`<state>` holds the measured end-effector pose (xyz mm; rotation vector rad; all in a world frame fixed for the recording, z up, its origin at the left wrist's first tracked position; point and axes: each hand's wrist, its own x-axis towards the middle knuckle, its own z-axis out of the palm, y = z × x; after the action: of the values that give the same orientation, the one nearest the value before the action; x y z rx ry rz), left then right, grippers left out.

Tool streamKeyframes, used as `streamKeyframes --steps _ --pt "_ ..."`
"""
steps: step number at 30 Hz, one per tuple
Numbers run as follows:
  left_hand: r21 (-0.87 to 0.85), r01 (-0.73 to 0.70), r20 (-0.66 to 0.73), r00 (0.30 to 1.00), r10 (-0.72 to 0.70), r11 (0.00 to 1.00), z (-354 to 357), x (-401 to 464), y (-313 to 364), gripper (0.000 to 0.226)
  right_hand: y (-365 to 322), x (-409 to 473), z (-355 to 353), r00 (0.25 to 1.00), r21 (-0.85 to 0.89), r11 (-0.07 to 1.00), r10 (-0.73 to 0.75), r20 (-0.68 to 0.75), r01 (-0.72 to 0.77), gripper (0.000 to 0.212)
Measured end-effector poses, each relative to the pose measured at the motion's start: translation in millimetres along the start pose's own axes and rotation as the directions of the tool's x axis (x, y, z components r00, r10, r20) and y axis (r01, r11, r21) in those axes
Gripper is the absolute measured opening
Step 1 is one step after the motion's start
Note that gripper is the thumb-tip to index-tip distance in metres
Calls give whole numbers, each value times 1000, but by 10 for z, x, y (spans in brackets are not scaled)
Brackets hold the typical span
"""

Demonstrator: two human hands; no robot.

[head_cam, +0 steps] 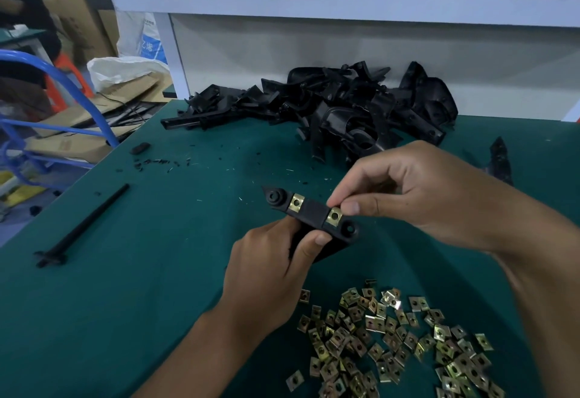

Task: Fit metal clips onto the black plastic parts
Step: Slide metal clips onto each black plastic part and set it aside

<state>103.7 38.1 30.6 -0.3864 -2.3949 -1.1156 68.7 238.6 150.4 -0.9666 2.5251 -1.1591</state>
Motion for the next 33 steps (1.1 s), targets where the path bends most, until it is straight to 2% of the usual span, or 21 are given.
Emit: streamKeyframes --steps 4,6,12,14,17,20,23,26,28,29,31,33 --pt "59 -23 -18 1000 24 998 2 0 27 49 23 -5 -29 999 98 994 47 20 -49 15" --pt "78 -14 -35 999 17 997 7 2 36 49 25 -15 -34 998 85 994 63 -5 -63 14" --pt "174 71 -79 995 -58 982 -2 9 26 59 -103 -61 -6 995 -114 989 97 -26 -99 14" --pt "197 94 -84 993 -79 976 3 9 40 59 -131 -71 47 989 -217 965 137 -61 -147 15" --pt "204 104 -85 992 -88 974 2 5 33 57 -154 -64 121 985 -329 933 110 -132 -149 17" --pt "236 102 -86 993 -84 966 6 3 29 64 -132 -45 143 983 -303 943 95 -158 -139 13" --pt "225 95 -120 990 -70 970 21 9 46 64 -104 -4 176 987 -195 974 88 -132 -113 13" --pt "80 69 -113 992 -60 994 28 7 48 42 -77 25 169 987 -112 989 78 -138 -94 11" --pt "-118 91 -85 991 -102 989 8 23 88 29 -47 20 113 978 -30 995 85 -192 -93 10" --pt "-293 132 -57 986 -155 947 -17 44 124 28 -33 13 82 970 19 995 97 -222 -95 13" --pt "-601 191 4 972 -237 776 -86 84 171 31 -21 3 41 961 132 986 129 -246 -98 20" --pt "-672 148 -29 974 -225 725 -172 130 204 28 -14 -2 35 960 207 972 160 -232 -112 22"
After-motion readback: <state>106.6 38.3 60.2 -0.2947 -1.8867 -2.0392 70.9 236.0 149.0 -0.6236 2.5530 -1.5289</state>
